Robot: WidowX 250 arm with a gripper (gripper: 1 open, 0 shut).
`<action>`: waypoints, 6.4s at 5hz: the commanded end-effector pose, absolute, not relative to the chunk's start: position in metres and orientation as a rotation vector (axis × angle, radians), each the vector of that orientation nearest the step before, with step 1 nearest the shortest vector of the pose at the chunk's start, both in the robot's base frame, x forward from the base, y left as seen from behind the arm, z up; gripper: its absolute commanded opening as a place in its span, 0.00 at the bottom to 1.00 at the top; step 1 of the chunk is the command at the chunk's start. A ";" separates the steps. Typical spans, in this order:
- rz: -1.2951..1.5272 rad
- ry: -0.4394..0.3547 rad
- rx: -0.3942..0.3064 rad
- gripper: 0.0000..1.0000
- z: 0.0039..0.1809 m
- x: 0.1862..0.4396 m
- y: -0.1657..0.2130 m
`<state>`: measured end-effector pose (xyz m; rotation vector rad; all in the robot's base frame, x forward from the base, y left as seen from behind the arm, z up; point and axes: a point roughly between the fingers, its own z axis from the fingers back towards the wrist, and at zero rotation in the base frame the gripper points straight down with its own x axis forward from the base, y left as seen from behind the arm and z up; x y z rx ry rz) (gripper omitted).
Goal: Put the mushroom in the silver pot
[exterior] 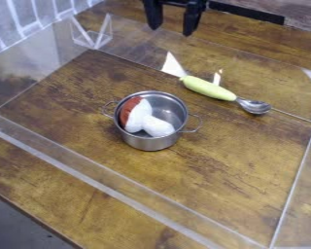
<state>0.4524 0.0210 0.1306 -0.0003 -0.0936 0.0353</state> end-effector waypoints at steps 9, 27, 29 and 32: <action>-0.058 -0.093 -0.035 1.00 0.123 0.445 0.041; -0.183 -0.246 0.042 1.00 0.150 0.453 0.014; -0.138 -0.253 0.061 1.00 0.146 0.452 0.023; -0.032 -0.253 0.056 1.00 0.114 0.454 0.017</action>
